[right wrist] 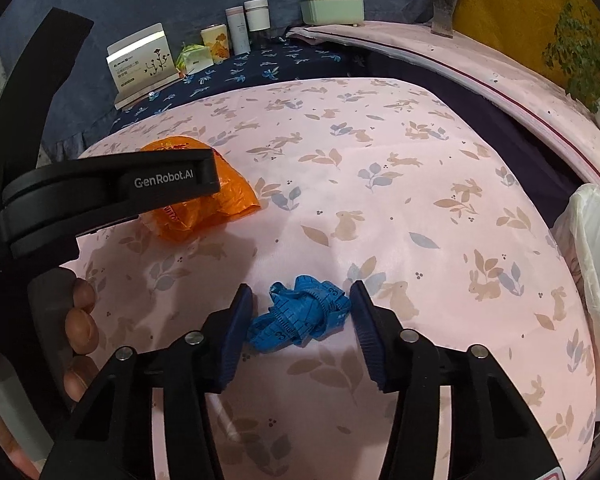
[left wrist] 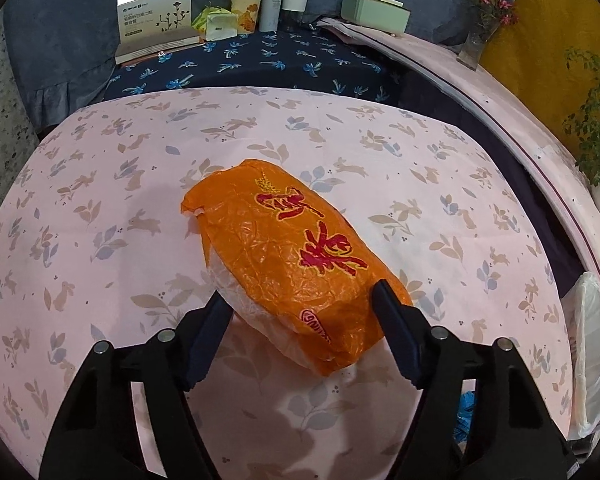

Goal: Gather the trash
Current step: 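Grasp the blue cloth item with the right tool while the left tool grasps the orange bag, then carry the orange bag and blue item over the bin with both tools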

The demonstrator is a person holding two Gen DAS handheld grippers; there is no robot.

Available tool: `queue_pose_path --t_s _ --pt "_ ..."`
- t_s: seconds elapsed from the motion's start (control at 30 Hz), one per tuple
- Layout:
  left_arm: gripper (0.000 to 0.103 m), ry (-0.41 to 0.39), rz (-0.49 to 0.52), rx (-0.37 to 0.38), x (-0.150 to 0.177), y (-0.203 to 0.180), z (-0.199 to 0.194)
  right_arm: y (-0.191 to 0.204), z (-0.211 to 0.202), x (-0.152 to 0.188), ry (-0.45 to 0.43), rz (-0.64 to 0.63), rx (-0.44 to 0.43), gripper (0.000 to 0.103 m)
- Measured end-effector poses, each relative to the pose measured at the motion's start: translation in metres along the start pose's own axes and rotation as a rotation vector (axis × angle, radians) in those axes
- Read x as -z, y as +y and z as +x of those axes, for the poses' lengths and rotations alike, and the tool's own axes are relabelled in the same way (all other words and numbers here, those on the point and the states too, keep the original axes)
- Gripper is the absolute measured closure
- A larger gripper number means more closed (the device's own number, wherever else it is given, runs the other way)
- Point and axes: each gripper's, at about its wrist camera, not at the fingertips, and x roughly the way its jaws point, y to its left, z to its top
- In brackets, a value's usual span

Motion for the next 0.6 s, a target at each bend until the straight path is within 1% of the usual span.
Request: queue_pose_path --t_s 0.07,0.2,0.3,0.33,0.37,0.43,0.6 --pt "0.043 0.005 0.002 0.013 0.001 -0.002 0.0 -0.002 0.0 0.0 -0.003 0.005 0.0 0.061" --pt "0.063 0.017 0.012 0.038 0.005 -0.006 -0.001 -0.009 -0.001 0.0 -0.007 0.029 -0.014 0.069" --pt "0.068 0.002 0.022 0.028 0.009 -0.011 -0.005 -0.013 -0.003 0.001 -0.007 0.044 -0.023 0.072" --pt "0.077 0.002 0.025 0.03 0.01 -0.012 -0.006 -0.015 -0.004 0.003 -0.007 0.049 -0.026 0.073" --pt "0.082 0.008 0.029 0.036 0.011 -0.014 -0.007 -0.016 -0.005 0.003 -0.007 0.052 -0.027 0.074" --pt "0.085 0.009 0.024 0.043 0.013 -0.016 -0.01 -0.02 -0.008 0.006 -0.008 0.062 -0.028 0.075" --pt "0.089 0.0 0.034 0.055 0.018 -0.025 -0.022 -0.033 -0.017 0.011 -0.014 0.098 -0.029 0.078"
